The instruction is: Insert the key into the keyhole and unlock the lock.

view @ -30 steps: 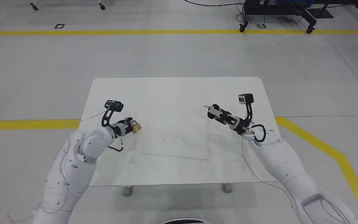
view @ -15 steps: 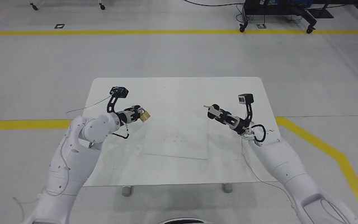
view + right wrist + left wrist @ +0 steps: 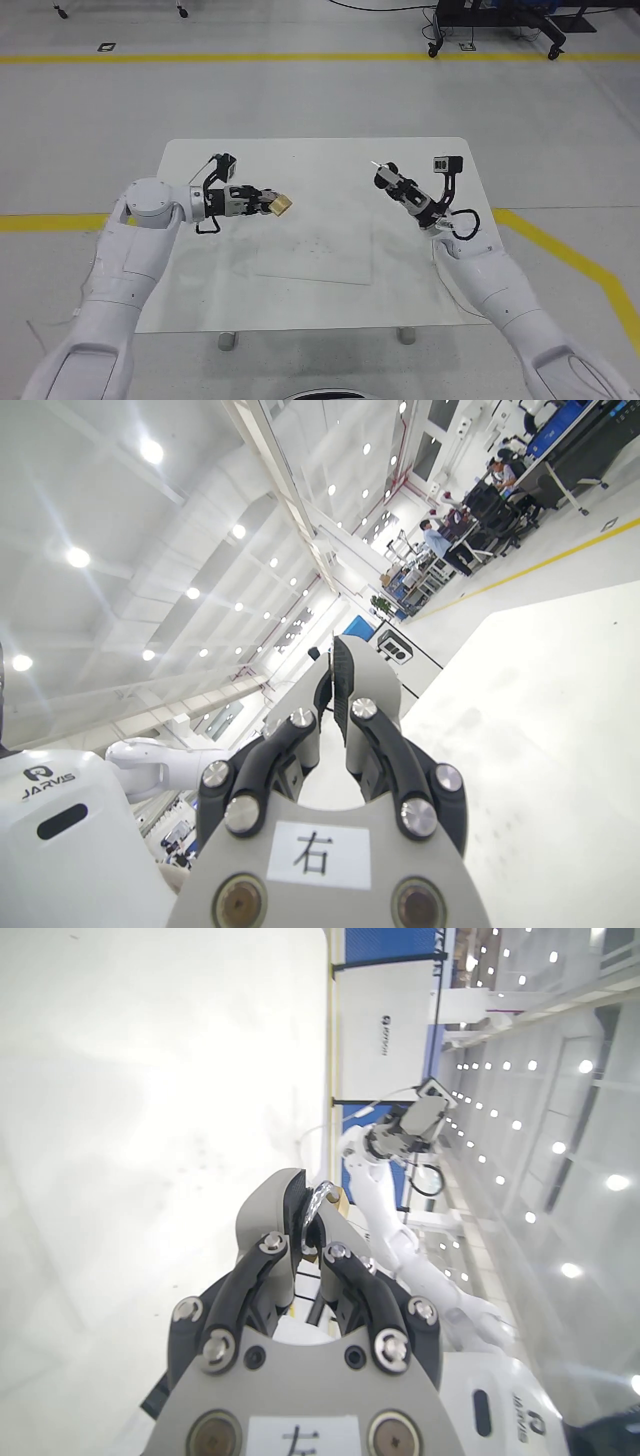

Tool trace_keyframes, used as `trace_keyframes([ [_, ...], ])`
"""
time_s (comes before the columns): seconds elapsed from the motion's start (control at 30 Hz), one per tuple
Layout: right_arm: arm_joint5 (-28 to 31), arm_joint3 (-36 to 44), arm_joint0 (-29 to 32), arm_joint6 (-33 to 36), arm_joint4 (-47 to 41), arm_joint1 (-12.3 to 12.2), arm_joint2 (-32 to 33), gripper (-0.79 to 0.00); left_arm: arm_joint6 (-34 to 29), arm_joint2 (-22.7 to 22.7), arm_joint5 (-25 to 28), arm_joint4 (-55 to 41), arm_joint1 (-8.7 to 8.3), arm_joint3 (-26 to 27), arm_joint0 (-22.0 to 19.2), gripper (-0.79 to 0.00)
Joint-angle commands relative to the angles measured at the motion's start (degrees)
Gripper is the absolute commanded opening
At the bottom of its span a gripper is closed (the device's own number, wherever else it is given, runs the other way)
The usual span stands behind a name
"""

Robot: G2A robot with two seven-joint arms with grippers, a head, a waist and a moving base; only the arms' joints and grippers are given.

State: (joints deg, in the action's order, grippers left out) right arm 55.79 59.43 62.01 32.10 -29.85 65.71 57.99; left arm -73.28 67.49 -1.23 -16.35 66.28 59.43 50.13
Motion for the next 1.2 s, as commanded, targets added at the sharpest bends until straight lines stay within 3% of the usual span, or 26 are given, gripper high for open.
trace_keyframes([
  [0.0,0.1,-0.8,-0.5,-4.0,2.2,0.5,0.1,-0.785,-1.3,-3.2,-1.4,-3.5,1.34,-4.9,-3.5,-0.785],
  [0.27,1.0,0.0,-0.1,-20.1,11.4,2.0,2.1,-0.785,-1.9,-13.2,-4.1,-14.0,7.60,-18.6,-14.1,-0.785],
  [0.7,1.0,0.0,-0.1,-20.1,11.4,2.0,2.1,-0.785,-0.5,-13.3,-3.9,-14.2,7.61,-18.0,-12.7,-0.785],
  [0.8,-3.9,1.4,-0.5,-20.2,14.6,2.3,1.5,-0.785,-0.5,-11.8,-5.2,-18.9,7.63,-19.5,-10.4,-0.785],
  [0.97,-10.3,3.8,-1.6,-24.2,24.4,3.4,-0.6,-0.785,-1.8,-11.7,-4.8,-24.4,8.87,-23.3,-10.6,-0.785],
  [1.03,-11.4,4.4,-1.6,-25.1,26.6,3.7,-1.0,-0.785,-3.3,-12.3,-6.6,-27.2,9.76,-24.9,-10.8,-0.785],
  [1.17,-12.1,5.9,-1.0,-25.6,29.9,4.0,-1.2,-0.785,-4.4,-13.3,-4.8,-28.1,10.89,-27.6,-11.9,-0.785],
])
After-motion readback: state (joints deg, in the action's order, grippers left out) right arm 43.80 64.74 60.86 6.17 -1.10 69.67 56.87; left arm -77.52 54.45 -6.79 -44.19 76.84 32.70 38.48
